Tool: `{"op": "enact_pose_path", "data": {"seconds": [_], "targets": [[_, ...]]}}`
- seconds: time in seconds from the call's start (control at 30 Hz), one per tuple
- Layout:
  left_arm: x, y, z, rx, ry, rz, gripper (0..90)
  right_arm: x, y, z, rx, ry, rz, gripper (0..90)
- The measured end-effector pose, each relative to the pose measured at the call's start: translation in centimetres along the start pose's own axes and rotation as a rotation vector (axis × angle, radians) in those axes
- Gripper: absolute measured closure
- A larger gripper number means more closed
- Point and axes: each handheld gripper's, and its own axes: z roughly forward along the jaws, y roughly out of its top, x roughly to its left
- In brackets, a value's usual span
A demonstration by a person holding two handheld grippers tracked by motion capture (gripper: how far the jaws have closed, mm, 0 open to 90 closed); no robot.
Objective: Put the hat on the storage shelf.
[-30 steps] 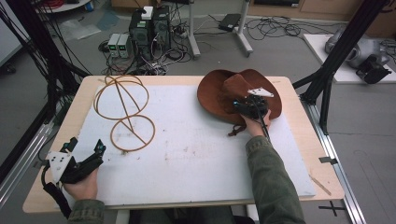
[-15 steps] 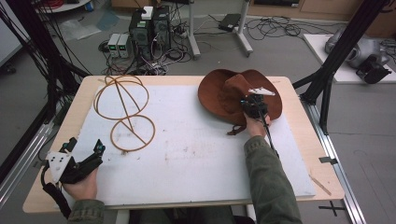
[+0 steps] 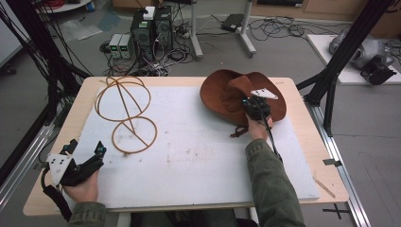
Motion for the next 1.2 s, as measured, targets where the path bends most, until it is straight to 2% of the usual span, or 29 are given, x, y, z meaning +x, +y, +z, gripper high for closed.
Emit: {"op": "enact_pose_path", "data": {"seconds": [0.33, 0.47, 0.63, 0.67, 0.77, 0.83, 0.97, 1.0, 1.2], "targets": [[-0.1, 0.0, 0.0, -0.003, -0.004, -0.001, 14.3, 0.6, 1.0, -1.9, -0.112, -0.037, -0.055, 88.2], [-0.2, 0.0, 0.1, -0.003, -0.007, -0.003, 14.3, 0.8, 1.5, -2.7, -0.161, -0.059, -0.098, 88.1], [-0.2, -0.1, 0.1, 0.003, -0.014, -0.005, 14.3, 0.9, 1.9, -3.5, -0.211, -0.062, -0.141, 88.0], [-0.2, -0.1, 0.1, 0.0, -0.014, -0.008, 14.3, 1.0, 2.1, -3.8, -0.242, -0.056, -0.158, 88.0], [-0.2, -0.1, 0.1, 0.001, -0.012, -0.007, 14.3, 1.2, 2.2, -4.2, -0.27, -0.05, -0.169, 88.0], [-0.2, -0.1, 0.1, 0.001, -0.012, -0.007, 14.3, 1.6, 2.5, -4.7, -0.315, -0.05, -0.179, 88.0], [-0.3, -0.1, 0.2, 0.001, -0.012, -0.008, 14.3, 1.9, 2.7, -5.3, -0.351, -0.06, -0.18, 87.9], [-0.3, -0.1, 0.2, 0.001, -0.012, -0.006, 14.3, 2.0, 2.8, -5.4, -0.365, -0.068, -0.193, 87.9], [-0.3, -0.1, 0.2, 0.0, -0.013, -0.007, 14.3, 2.3, 3.0, -6.1, -0.418, -0.064, -0.209, 87.9]]}}
